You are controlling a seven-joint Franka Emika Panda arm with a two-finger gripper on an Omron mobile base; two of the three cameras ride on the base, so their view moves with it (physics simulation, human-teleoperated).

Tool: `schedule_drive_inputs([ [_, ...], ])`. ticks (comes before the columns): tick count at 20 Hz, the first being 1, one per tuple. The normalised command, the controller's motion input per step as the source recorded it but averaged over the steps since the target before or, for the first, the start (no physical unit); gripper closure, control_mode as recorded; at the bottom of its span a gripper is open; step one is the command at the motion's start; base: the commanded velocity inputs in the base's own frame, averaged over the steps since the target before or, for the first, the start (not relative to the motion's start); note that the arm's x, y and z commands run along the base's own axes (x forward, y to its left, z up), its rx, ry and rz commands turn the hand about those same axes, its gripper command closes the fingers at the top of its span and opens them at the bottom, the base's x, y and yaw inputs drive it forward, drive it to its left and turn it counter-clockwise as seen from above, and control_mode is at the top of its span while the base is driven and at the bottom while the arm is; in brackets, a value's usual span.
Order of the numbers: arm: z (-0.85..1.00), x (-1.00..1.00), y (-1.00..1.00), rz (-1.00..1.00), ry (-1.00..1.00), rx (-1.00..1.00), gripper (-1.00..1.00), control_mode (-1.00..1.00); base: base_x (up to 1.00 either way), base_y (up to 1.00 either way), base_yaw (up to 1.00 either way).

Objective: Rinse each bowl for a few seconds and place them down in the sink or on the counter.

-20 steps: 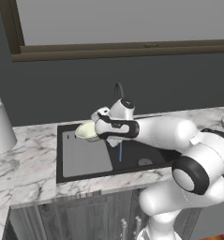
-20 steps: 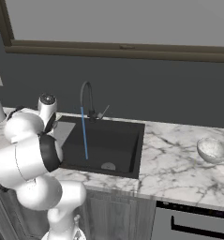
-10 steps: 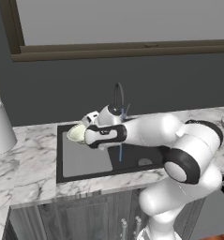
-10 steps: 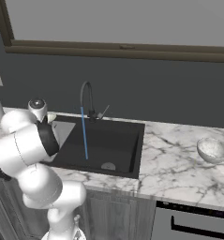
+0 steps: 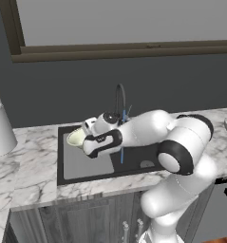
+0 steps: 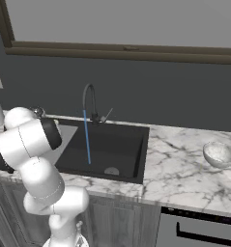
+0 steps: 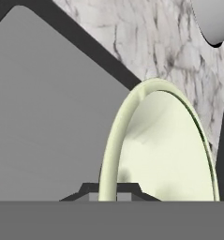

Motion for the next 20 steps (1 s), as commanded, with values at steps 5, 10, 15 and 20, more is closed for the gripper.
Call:
schedule_drive_inputs([
  [5, -0.23, 0.08, 0.09, -0.07, -0.02, 0.00, 1.00, -1.00, 0.00, 0.00, 0.00],
  [10, -0.25, 0.05, 0.08, -0.07, -0.02, 0.01, 1.00, -1.00, 0.00, 0.00, 0.00],
  [15, -0.26, 0.05, 0.08, -0.07, -0.03, 0.01, 1.00, -1.00, 0.00, 0.00, 0.00],
  [20, -0.23, 0.06, 0.10, -0.07, -0.03, 0.02, 1.00, -1.00, 0.00, 0.00, 0.00],
])
